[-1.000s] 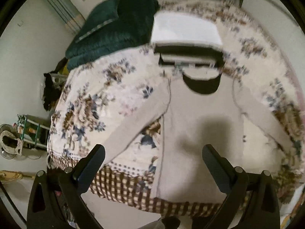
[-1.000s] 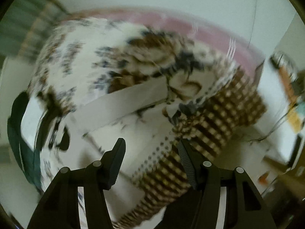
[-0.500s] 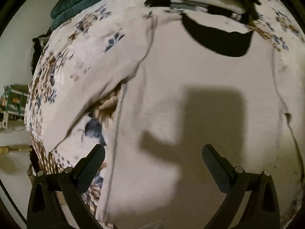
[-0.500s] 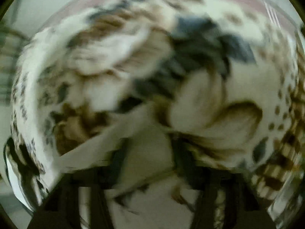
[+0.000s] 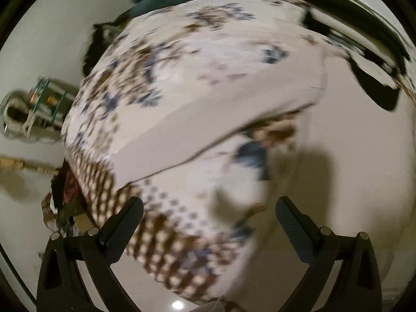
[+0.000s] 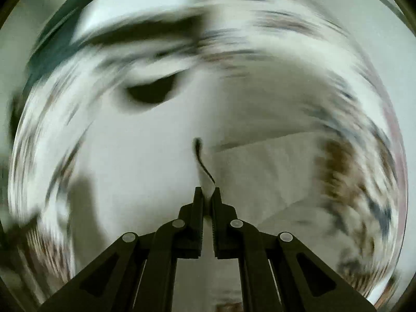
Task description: Fold small clothes
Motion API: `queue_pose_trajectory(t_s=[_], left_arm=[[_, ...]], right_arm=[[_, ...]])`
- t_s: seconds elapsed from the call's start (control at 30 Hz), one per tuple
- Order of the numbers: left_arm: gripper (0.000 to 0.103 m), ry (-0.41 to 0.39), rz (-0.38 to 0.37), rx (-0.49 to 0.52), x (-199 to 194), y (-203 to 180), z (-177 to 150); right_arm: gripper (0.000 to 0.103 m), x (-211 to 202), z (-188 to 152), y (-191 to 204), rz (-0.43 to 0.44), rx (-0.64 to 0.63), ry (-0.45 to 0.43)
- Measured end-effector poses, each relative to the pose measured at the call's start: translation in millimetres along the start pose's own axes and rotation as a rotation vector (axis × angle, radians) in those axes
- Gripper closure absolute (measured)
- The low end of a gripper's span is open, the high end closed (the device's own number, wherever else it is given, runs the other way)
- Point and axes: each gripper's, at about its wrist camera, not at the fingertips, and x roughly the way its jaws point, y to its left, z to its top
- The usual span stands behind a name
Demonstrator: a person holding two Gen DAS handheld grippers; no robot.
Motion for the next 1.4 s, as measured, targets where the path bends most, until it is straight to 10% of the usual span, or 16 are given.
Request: queue_pose_trajectory(t_s=[0.17, 0.4, 0.5, 0.57, 0.83, 1.0, 1.03, 1.1, 1.27, 1.4], left_arm=[[0.0, 0.045, 0.06, -0.109, 20, 58, -25], [0.0, 0.114, 0.102, -0.236, 57, 122, -55], [0.0, 0.141, 0.066, -0.316, 71, 148, -59], [0.0, 0.147, -0.007, -0.391, 81, 167, -57], [0.006, 0.212, -0.364, -0.747, 155, 216, -36], [0.043, 0.267, -0.42, -0.934, 211, 229, -27], [0.068, 0.243, -0.392, -0.956, 210, 232, -25], [0.099, 0.192, -0.355, -0.948, 199, 232, -19], [0.099, -0.053, -0.226, -0.619, 110, 187, 17], [0.099, -0.151, -0.307, -0.267, 36, 104, 24]], right_arm=[[0.098, 54, -65, 172, 0.061, -0.455, 0.114], [0.097, 100, -131, 248, 0.022, -0.684, 0.217], [0.079, 117, -119, 231, 0.105, -0.575, 0.335], [0.046, 120, -100, 205, 0.206, -0.443, 0.403], [0.043, 109, -53, 97, 0.153, -0.033, 0.336], [0.043, 115, -49, 38, 0.066, 0.145, 0.322], [0.043, 114, -49, 34, 0.067, 0.16, 0.317], [0.043, 111, -46, 23, 0.057, 0.17, 0.308], [0.043, 114, -53, 22, 0.047, 0.162, 0.318], [0.043, 112, -69, 12, 0.034, 0.17, 0.343]])
